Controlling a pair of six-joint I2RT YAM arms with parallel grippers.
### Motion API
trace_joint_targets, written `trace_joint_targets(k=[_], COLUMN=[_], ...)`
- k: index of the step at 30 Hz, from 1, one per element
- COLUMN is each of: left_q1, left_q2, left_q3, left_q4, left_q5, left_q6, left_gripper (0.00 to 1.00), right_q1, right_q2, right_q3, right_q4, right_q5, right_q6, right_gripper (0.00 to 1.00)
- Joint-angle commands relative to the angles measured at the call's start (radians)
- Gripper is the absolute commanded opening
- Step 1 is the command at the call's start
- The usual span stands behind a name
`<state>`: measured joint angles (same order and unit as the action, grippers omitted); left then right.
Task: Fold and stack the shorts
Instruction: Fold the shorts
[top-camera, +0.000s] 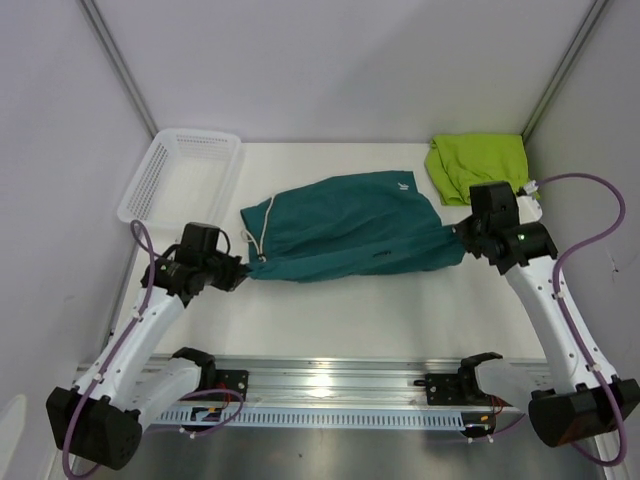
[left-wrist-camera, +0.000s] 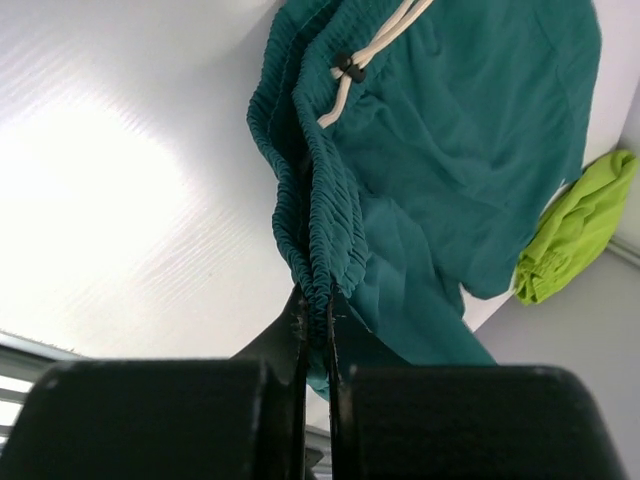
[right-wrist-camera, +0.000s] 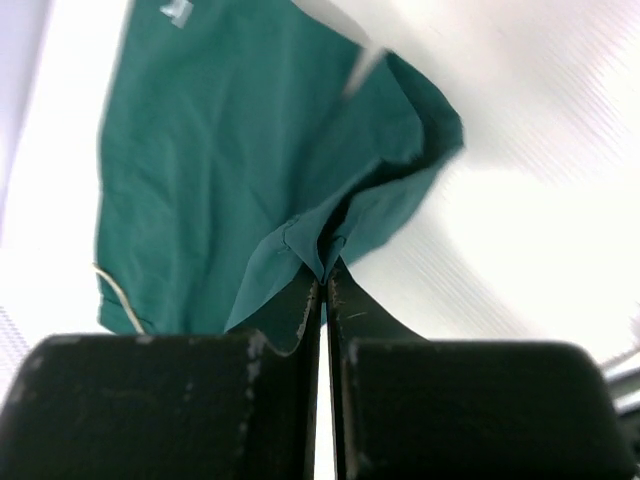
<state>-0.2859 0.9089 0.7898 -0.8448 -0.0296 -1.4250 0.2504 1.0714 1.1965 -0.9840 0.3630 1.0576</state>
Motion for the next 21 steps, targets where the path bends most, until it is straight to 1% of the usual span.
trace_joint_targets(k=[1, 4, 5, 12, 21], left_q1=[0.062, 0.068, 0.07, 0.074, 0.083], left_q2=[0.031, 0.065, 0.07, 0.107, 0.127], left_q3=[0.066, 0.103, 0.111, 0.203, 0.233], left_q4=[0.029, 0.036, 0.041, 0.047, 0.062], left_q5=[0.022, 0.029, 0.052, 0.057, 0.071], left_q6=[0.072, 0.083, 0.086, 0.101, 0.094], left_gripper=[0.0, 0.0, 0.0, 0.0, 0.0], right_q1=[-0.046, -0.072, -0.079, -0.086, -0.091], right_q2=[0.05, 0.078, 0.084, 0.108, 0.111], right_q3=[0.095, 0.136, 0.149, 0.222, 0.252], right_q4=[0.1, 0.142, 0.152, 0.166, 0.166], right_q5=[-0.007, -0.022, -0.035, -0.062, -0.064], right_q6=[-0.044, -0.057, -0.059, -0.065, -0.077], right_gripper=[0.0, 0.0, 0.0, 0.0, 0.0])
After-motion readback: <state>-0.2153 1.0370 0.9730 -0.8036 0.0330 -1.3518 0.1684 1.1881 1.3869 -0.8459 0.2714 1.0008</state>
